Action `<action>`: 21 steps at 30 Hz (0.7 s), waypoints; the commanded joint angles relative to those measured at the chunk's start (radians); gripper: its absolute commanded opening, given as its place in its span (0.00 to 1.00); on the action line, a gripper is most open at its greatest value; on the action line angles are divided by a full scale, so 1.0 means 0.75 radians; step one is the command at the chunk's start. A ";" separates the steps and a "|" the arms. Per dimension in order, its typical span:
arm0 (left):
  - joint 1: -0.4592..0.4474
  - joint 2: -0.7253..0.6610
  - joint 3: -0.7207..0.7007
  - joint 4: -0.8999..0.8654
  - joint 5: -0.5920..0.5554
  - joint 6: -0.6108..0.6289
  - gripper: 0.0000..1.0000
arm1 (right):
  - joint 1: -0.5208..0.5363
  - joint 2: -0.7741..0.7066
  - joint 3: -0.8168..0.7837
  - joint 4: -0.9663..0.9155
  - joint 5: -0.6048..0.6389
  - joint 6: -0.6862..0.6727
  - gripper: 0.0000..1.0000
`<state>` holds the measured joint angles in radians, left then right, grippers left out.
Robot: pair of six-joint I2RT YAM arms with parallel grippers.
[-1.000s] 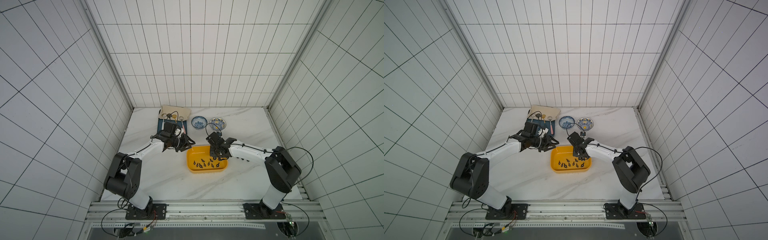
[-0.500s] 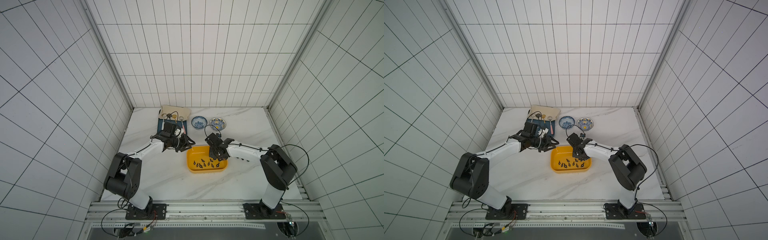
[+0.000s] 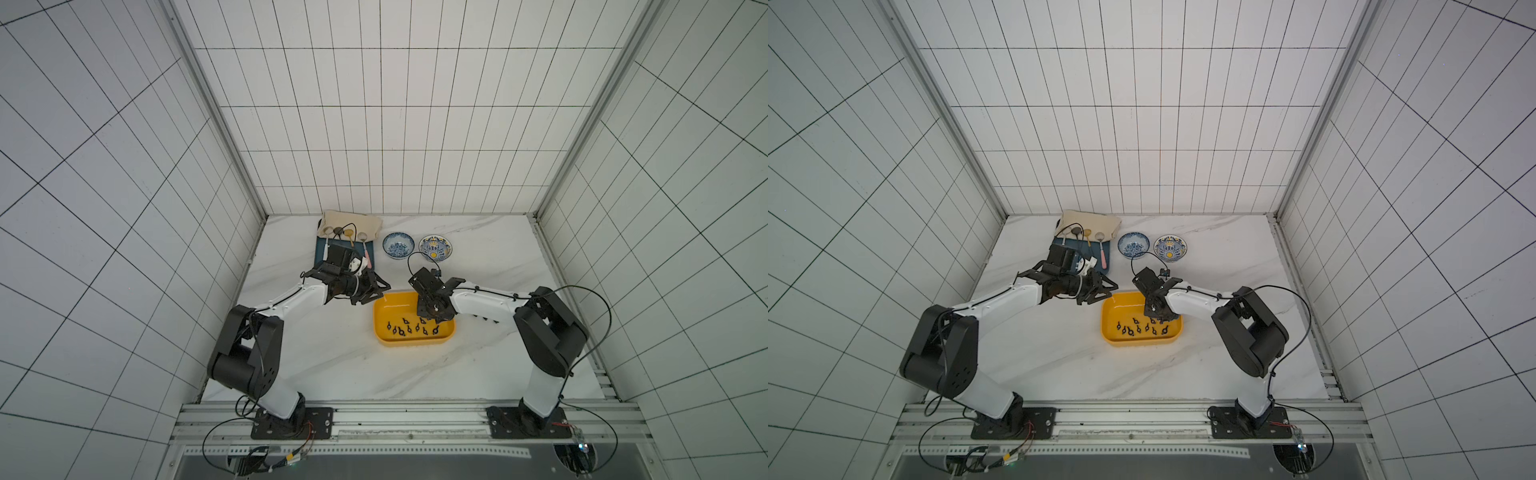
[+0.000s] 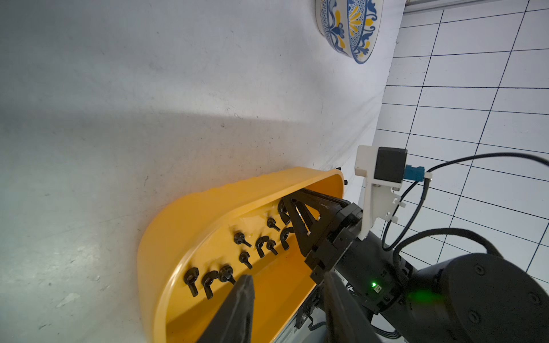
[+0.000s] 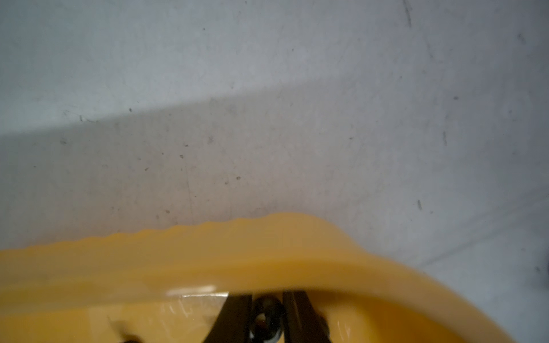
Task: Take out the wing nut from the storage box
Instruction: Pick up the wing nut from the storage box.
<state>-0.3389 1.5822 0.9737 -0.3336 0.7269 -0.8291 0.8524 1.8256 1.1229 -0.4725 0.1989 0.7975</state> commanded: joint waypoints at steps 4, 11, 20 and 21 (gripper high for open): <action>0.006 -0.017 -0.014 0.020 0.000 0.024 0.42 | 0.002 0.022 0.045 -0.015 0.019 0.013 0.16; 0.005 -0.024 -0.014 0.019 -0.007 0.025 0.42 | 0.003 0.030 0.068 -0.007 0.029 0.012 0.09; 0.001 -0.030 -0.002 0.015 -0.009 0.013 0.42 | 0.009 -0.012 0.093 -0.016 0.051 -0.019 0.00; -0.002 -0.032 0.002 0.014 -0.010 0.011 0.42 | 0.011 -0.024 0.093 -0.018 0.055 -0.025 0.00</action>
<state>-0.3393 1.5818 0.9726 -0.3336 0.7265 -0.8299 0.8532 1.8320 1.1446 -0.4683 0.2073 0.7940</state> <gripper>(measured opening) 0.420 0.091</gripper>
